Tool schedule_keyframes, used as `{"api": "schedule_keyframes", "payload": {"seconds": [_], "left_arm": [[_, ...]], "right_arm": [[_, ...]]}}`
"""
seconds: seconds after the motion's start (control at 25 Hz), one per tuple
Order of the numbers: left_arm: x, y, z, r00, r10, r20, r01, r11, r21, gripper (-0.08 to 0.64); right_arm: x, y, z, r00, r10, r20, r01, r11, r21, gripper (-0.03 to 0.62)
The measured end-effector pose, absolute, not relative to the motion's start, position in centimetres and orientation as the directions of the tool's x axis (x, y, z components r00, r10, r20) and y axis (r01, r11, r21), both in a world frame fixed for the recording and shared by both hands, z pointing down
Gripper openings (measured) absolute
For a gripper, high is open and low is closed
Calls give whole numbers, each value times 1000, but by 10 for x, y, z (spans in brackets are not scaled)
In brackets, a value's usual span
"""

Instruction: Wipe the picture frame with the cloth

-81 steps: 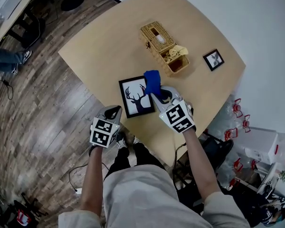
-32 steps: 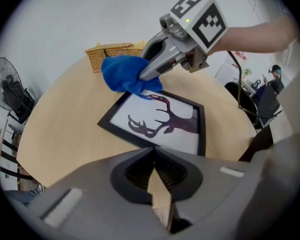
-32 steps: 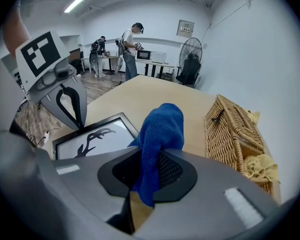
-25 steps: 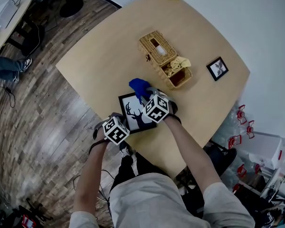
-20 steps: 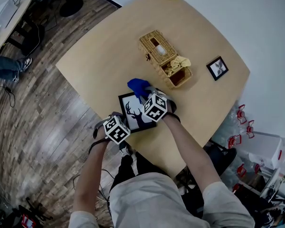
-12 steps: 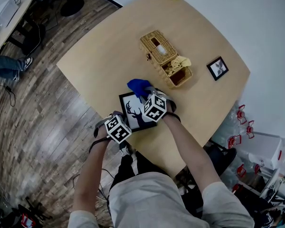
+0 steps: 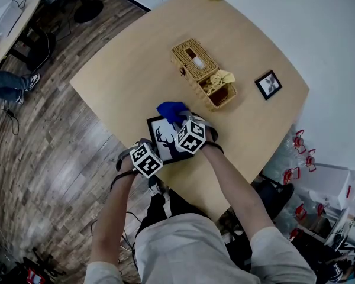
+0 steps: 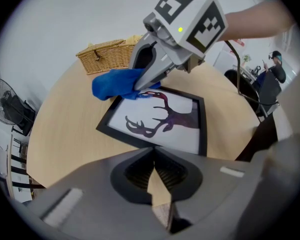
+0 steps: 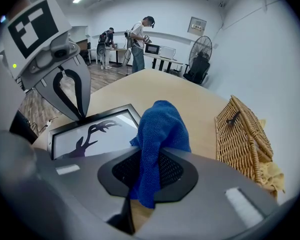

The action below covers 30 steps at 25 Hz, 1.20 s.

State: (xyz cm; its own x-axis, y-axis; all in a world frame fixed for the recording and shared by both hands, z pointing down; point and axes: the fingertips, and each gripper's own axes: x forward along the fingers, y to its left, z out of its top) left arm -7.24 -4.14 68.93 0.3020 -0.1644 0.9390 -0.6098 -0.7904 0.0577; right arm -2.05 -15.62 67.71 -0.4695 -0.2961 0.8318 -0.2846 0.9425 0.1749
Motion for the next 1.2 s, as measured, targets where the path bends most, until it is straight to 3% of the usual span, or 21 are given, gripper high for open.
{"api": "schedule_keyframes", "payload": {"seconds": [1.2], "left_arm": [[-73, -44, 689, 299, -184, 936, -645, -762, 56, 54]], "right_arm": [[0, -111, 678, -504, -282, 817, -274, 948, 158, 52]]}}
